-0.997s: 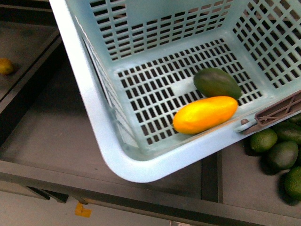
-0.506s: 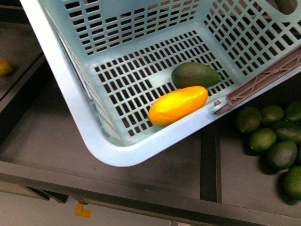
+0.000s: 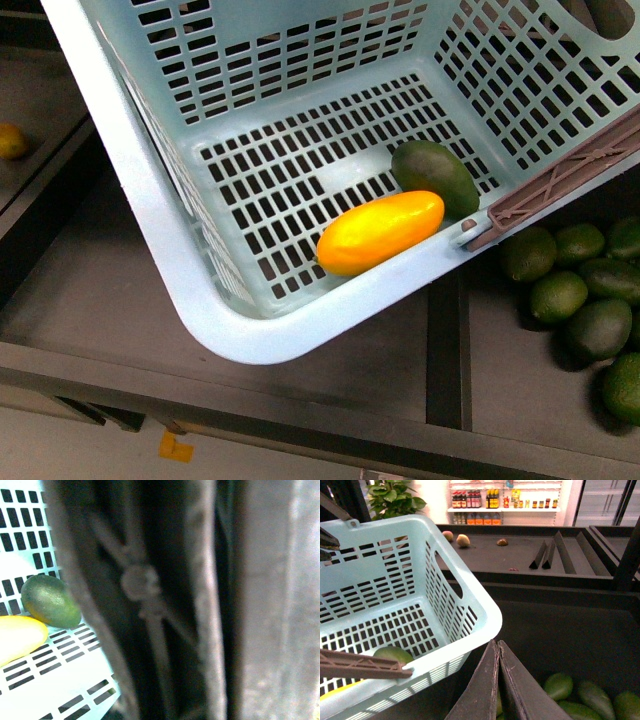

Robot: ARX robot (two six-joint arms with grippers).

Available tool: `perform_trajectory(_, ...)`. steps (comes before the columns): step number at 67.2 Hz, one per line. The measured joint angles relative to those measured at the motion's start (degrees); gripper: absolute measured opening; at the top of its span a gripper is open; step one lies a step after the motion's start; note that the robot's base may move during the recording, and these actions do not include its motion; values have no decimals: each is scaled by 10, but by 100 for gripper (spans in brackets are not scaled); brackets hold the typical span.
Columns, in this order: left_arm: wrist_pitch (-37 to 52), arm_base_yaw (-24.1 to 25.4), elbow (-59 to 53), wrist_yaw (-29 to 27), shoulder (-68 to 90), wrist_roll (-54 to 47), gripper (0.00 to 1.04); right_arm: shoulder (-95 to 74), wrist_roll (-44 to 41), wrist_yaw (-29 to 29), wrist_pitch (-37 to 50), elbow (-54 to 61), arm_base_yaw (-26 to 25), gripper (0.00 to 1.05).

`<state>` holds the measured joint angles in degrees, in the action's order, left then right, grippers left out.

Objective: Pick mango and avocado into basket

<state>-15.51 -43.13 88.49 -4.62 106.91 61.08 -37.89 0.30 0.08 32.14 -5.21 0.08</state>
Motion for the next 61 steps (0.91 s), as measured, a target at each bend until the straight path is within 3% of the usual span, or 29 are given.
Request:
perform_trajectory(33,0,0,0,0,0,0,14,115,0,-1,-61,42,0,2)
perform_trajectory(61,0,0,0,2,0,0,14,228,0,-1,-170,42,0,2)
